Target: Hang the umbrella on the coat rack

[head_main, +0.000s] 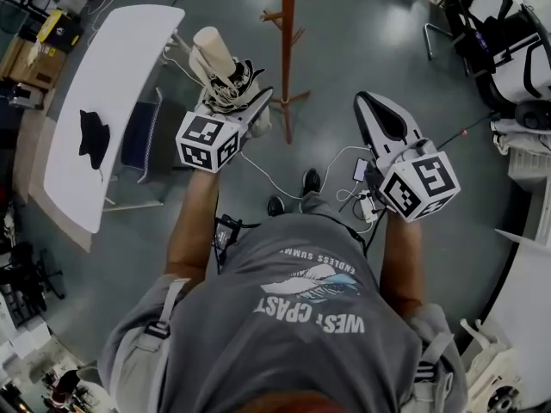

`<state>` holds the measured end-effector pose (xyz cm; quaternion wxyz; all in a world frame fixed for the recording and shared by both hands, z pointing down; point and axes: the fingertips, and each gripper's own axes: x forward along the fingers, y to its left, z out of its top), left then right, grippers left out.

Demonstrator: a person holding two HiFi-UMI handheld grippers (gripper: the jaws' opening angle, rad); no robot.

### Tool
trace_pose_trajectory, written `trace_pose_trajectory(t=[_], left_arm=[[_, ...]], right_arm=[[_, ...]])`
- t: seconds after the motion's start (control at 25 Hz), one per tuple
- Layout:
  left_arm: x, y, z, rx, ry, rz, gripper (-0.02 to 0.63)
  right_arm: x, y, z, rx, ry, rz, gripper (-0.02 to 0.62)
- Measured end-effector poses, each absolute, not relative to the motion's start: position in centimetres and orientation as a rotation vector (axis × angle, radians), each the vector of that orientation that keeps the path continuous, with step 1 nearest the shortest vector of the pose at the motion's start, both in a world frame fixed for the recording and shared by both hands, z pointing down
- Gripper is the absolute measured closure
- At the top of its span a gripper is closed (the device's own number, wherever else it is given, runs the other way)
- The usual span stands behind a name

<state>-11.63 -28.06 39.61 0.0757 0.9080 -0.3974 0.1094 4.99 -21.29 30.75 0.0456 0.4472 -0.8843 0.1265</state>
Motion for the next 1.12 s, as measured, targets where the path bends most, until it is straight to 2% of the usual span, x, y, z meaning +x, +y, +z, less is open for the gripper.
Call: trace_pose_trajectory(t=[1.12], left_arm=[[-11.9,-41.7,50.2,2.491,-1.361,0.454,0.291]], right_arm=[[6.2,-28.0,36.6,1.221,-2.603,0.548,0.566]])
